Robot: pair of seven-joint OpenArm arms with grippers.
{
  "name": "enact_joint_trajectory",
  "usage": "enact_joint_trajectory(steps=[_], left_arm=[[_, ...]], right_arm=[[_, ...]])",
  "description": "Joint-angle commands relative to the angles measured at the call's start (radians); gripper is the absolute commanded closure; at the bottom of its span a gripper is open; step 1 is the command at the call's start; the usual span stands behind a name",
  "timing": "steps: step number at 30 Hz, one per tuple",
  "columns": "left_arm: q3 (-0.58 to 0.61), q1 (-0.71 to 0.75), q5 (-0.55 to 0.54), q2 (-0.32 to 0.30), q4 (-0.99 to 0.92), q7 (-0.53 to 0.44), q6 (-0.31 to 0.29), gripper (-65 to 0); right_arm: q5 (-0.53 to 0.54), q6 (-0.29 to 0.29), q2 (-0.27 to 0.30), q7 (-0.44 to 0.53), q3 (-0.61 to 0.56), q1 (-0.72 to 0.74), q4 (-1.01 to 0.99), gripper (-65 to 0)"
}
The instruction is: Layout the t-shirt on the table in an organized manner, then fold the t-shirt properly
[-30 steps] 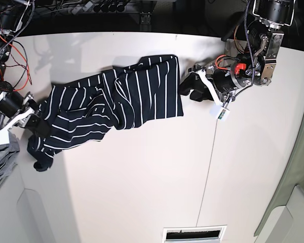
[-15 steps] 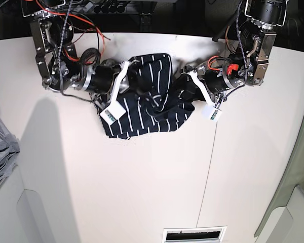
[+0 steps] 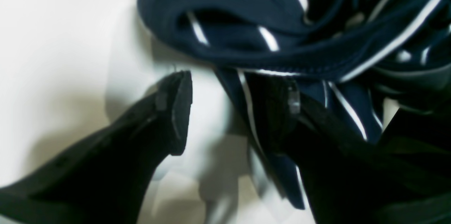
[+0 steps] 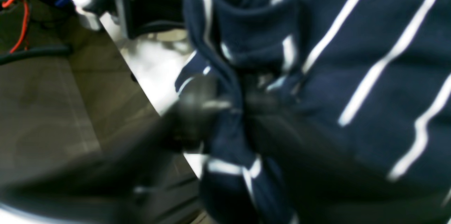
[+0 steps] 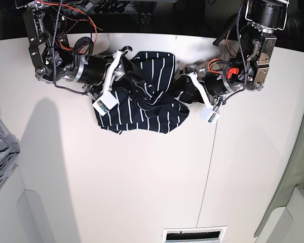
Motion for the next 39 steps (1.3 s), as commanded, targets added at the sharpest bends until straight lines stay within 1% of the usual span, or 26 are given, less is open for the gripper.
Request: enact_joint_trajectory(steps=[1,2,3,5,7,10,12,13,18,21,25,29,31,34,36,37,38,39], left_arm=[[-0.003,-0.011,0.028,-0.021,0.002,0.039,0.035,-35.6],[-0.008,-0.018,0.014,-0.032,0.005,0.050,0.035,-35.6],[-0.016,-0.024,-0.004,-0.044,0.008,0.066,0.035,-35.6],[-0.048,-0.027,-0.037,-0.073,0.026,0.092,0.027,-34.9],[-0.093,-0.026,-0.064,-0.106,0.047,0.110,0.011,-32.7],[-0.166,-0.027,-0.114,-0.153,0.065,0.135,0.011,-32.6],[-0.206,-0.026,-0.146,-0.183,0.069,0.147,-0.004,-32.6],[-0.221,-0.026,-0.157,-0.197,0.069,0.153,-0.012,-32.6],[-0.260,-0.021,-0.200,-0.252,0.069,0.167,-0.012,-32.6],[-0.262,-0.022,-0.199,-0.266,0.069,0.166,-0.012,-32.6],[-0.262,-0.022,-0.200,-0.273,0.069,0.166,-0.011,-32.6],[-0.264,-0.023,-0.228,-0.289,0.070,0.159,-0.012,-32.6],[-0.264,-0.025,-0.263,-0.301,0.071,0.159,-0.035,-32.6],[-0.264,-0.027,-0.301,-0.307,0.092,0.160,-0.092,-32.6],[-0.263,-0.027,-0.307,-0.306,0.125,0.160,-0.092,-32.4],[-0.263,-0.027,-0.309,-0.307,0.147,0.161,-0.092,-30.3],[-0.263,-0.027,-0.312,-0.307,0.174,0.165,-0.092,-26.0],[-0.263,-0.027,-0.319,-0.307,0.207,0.172,-0.092,-20.2]], right_arm=[[0.014,0.004,0.003,0.017,0.002,0.006,0.017,-34.3],[0.014,0.004,0.003,0.017,0.002,0.006,0.017,-37.1],[0.014,0.004,0.003,0.017,0.002,0.006,0.017,-37.3],[0.016,0.004,0.002,0.020,0.002,0.006,0.018,-37.1],[0.035,0.004,0.002,0.020,0.002,0.008,0.022,-37.1],[0.066,0.005,0.002,0.019,0.002,0.014,0.029,-37.1],[0.079,0.005,0.002,0.019,0.002,0.014,0.040,-37.1],[0.084,0.005,0.002,0.019,0.002,0.014,0.051,-37.1],[0.101,0.005,0.002,-0.013,-0.024,0.014,0.129,-37.1],[0.100,0.005,0.002,-0.027,-0.100,0.013,0.138,-37.1],[0.097,0.005,0.002,-0.033,-0.262,0.011,0.138,-37.1],[0.052,0.005,-0.001,-0.032,-0.387,0.012,0.140,-37.1],[0.035,0.005,-0.001,-0.025,-0.420,0.012,0.149,-37.1],[0.021,0.004,-0.010,-0.024,-0.429,0.015,0.178,-37.1],[0.021,0.004,-0.026,-0.019,-0.414,0.018,0.196,-37.1],[0.021,0.004,-0.039,-0.018,-0.401,0.018,0.205,-37.1],[0.021,0.004,-0.055,-0.018,-0.384,0.018,0.211,-37.0],[0.021,0.004,-0.073,-0.018,-0.363,0.018,0.217,-36.9]])
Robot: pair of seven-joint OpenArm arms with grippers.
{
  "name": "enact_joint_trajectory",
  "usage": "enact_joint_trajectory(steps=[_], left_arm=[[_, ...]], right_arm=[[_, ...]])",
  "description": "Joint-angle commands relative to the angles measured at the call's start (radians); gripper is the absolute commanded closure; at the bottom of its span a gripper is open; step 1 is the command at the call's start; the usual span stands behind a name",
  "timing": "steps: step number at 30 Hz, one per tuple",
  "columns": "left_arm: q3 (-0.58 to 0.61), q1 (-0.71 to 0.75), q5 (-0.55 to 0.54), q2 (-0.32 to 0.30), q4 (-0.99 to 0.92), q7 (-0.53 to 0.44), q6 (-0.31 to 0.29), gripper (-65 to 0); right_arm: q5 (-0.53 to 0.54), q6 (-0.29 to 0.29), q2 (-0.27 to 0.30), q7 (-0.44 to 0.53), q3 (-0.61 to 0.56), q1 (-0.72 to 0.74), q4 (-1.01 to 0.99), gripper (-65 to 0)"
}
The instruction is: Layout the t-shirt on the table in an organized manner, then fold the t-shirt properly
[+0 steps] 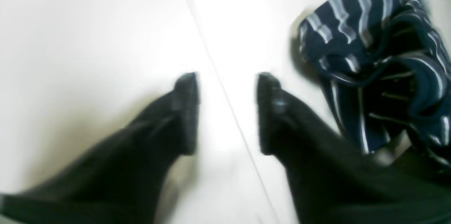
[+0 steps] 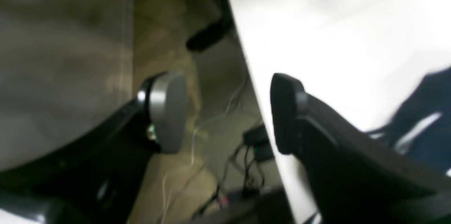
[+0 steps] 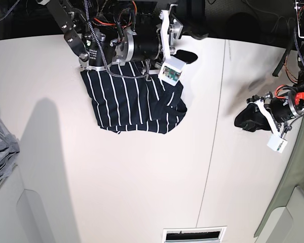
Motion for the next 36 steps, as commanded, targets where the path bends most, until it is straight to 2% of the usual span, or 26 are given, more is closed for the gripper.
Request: enact_joint_trajectory(steps=[1,3,4,8,9,13,17,20,23,29,31,36], left_arm=[[-0.008,-0.017,-0.032,-0.019,0.051,-0.008,-0.017,-14.0],[-0.008,-0.016,-0.056,-0.020,0.128,0.012,-0.017,-4.7],[-0.008,-0.016,-0.068,-0.019,0.165,0.018,-0.017,-2.7],[-0.002,-0.002,-0.140,-0.019,0.289,0.038,-0.017,-1.7],[0.005,0.005,-0.161,-0.019,0.313,0.049,-0.017,-1.7],[0.071,0.059,-0.203,-0.018,0.404,0.058,-0.017,-1.5],[0.191,0.109,-0.202,-0.005,0.453,0.058,-0.017,-1.5],[0.267,0.139,-0.194,0.028,0.475,0.058,-0.017,-1.5],[0.306,0.158,-0.171,0.101,0.475,0.058,-0.017,-1.5],[0.343,0.224,-0.115,0.223,0.391,0.056,-0.017,-1.5],[0.342,0.233,-0.074,0.242,0.330,0.049,-0.017,-1.5],[0.319,0.232,0.048,0.241,0.134,-0.052,-0.017,-1.5]], right_arm=[[0.020,0.005,-0.026,0.029,0.026,0.011,0.027,-36.9],[0.008,0.000,-0.066,0.049,0.090,0.013,0.032,-34.6],[-0.006,-0.004,-0.087,0.063,0.127,0.016,0.033,-30.2],[-0.073,-0.023,-0.146,0.071,0.288,0.060,0.031,-3.0],[-0.094,-0.022,-0.148,0.075,0.327,0.077,0.029,0.0],[-0.175,-0.024,-0.144,0.115,0.474,0.144,-0.016,0.0],[-0.177,-0.029,-0.144,0.143,0.561,0.224,-0.180,0.0],[-0.177,-0.022,-0.142,0.145,0.562,0.277,-0.316,0.0],[-0.177,-0.021,-0.142,0.146,0.562,0.307,-0.412,0.0],[-0.183,-0.021,-0.141,0.159,0.562,0.315,-0.480,0.0],[-0.206,-0.021,-0.142,0.159,0.562,0.315,-0.484,0.0],[-0.223,-0.021,-0.140,0.160,0.562,0.314,-0.494,0.0]])
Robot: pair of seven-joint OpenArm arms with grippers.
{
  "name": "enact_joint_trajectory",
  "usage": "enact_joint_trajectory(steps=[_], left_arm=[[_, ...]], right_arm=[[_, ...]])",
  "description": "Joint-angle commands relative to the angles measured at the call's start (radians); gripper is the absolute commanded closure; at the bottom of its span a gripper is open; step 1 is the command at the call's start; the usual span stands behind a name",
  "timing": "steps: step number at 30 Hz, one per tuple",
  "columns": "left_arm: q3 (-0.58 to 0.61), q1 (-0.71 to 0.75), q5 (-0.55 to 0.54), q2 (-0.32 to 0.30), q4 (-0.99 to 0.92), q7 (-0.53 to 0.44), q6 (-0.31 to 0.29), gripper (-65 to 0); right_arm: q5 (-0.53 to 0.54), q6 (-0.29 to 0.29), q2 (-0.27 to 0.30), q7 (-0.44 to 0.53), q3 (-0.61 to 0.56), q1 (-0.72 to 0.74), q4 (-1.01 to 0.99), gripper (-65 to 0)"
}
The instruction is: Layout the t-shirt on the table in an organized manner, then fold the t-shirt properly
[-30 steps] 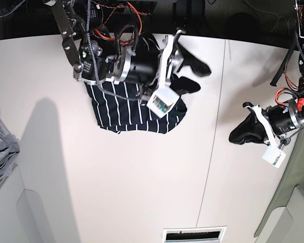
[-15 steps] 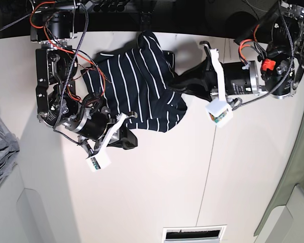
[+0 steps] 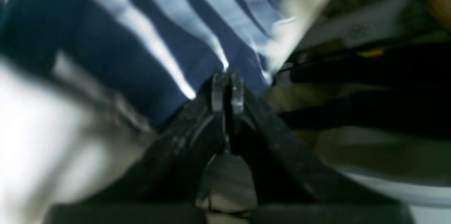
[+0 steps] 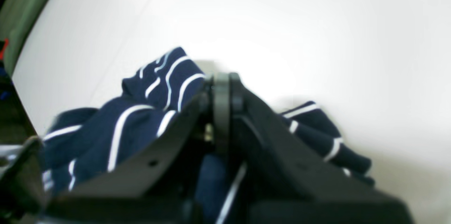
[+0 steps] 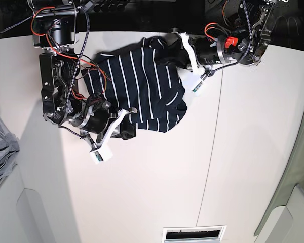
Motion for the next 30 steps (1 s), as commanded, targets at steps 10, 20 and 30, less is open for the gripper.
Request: enact_joint_trajectory(steps=[10,20,30], left_arm=[[-0.138,-0.016,0.000,-0.016,-0.086,-0.015,-0.010,-1.5],[-0.149,-0.076,-0.052,-0.087,-0.081,-0.002,-0.010,-1.5],[-0.391,0.005,-0.302,-0.147,0.247,0.137,-0.010,-1.5]], right_arm=[[0.048,0.007,0.003,0.023,0.001,0.022,0.019,0.0],[-0.093,0.006,0.010,0.061,0.013,0.032,0.016,0.0],[-0.054,0.000,0.132,0.095,0.013,0.033,0.001,0.0]])
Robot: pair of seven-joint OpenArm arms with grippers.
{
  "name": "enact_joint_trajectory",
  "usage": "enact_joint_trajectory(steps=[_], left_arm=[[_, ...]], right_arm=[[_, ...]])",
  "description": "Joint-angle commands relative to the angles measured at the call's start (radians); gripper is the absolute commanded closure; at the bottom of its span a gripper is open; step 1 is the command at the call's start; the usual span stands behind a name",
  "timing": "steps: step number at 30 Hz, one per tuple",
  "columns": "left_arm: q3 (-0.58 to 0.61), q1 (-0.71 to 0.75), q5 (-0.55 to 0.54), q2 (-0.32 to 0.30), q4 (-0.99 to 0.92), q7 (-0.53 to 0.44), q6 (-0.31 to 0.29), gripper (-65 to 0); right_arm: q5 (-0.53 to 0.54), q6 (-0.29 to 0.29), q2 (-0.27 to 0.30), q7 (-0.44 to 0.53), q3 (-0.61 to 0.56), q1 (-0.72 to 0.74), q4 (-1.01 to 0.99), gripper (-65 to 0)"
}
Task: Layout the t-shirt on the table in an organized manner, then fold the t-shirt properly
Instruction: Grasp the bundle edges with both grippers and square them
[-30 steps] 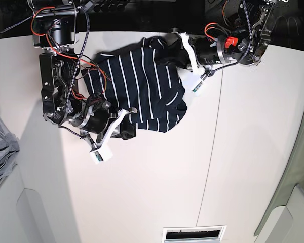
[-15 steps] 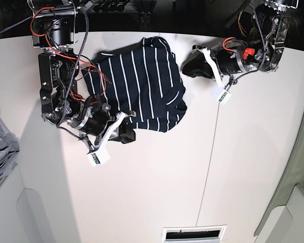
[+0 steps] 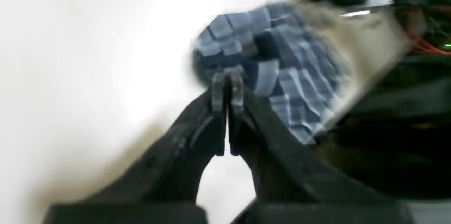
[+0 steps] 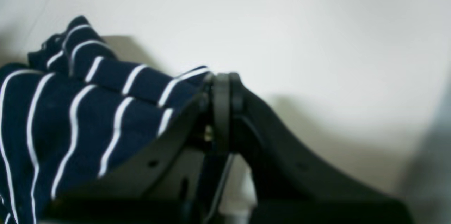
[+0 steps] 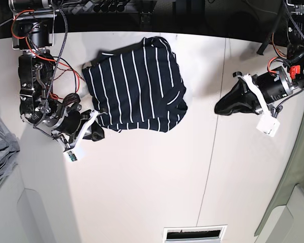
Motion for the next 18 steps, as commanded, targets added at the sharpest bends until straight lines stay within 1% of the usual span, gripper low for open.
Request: enact_joint_trajectory(steps=[1,3,5,7,9,11,14,18], left_arm=[[0.010,0.019,-0.020,-0.006,0.047,-0.011,-0.012,-1.5],[0.059,0.055,-0.019,0.012,0.102,-0.013,-0.012,-1.5],[0.133,0.068,-0.007,0.044,0.116,-0.013,-0.012,-1.5],[0.222,0.066,0.077,0.086,0.098,-0.032,-0.012,-1.5],[0.307,0.066,0.191,0.124,0.053,-0.089,-0.012,-1.5],[0.372,0.063,0.279,0.151,-0.019,-0.155,-0.012,-1.5],[0.412,0.039,0.369,0.180,-0.146,-0.241,-0.012,-1.5],[0.401,-0.063,0.399,0.188,-0.294,-0.261,-0.012,-1.5]], right_arm=[[0.021,0.004,-0.006,0.027,-0.001,0.025,0.013,0.0],[0.021,0.004,-0.015,0.028,-0.001,0.025,0.013,0.0],[0.021,0.004,-0.024,0.029,-0.001,0.025,0.011,0.0],[0.021,0.004,-0.035,0.034,-0.001,0.028,0.003,0.0],[0.021,0.005,-0.046,0.050,-0.001,0.033,-0.020,0.0],[0.021,0.006,-0.063,0.052,-0.001,0.044,-0.063,0.0],[0.012,0.013,-0.085,0.052,-0.004,0.058,-0.138,0.0],[0.013,0.014,-0.083,0.051,-0.021,0.054,-0.190,0.0]])
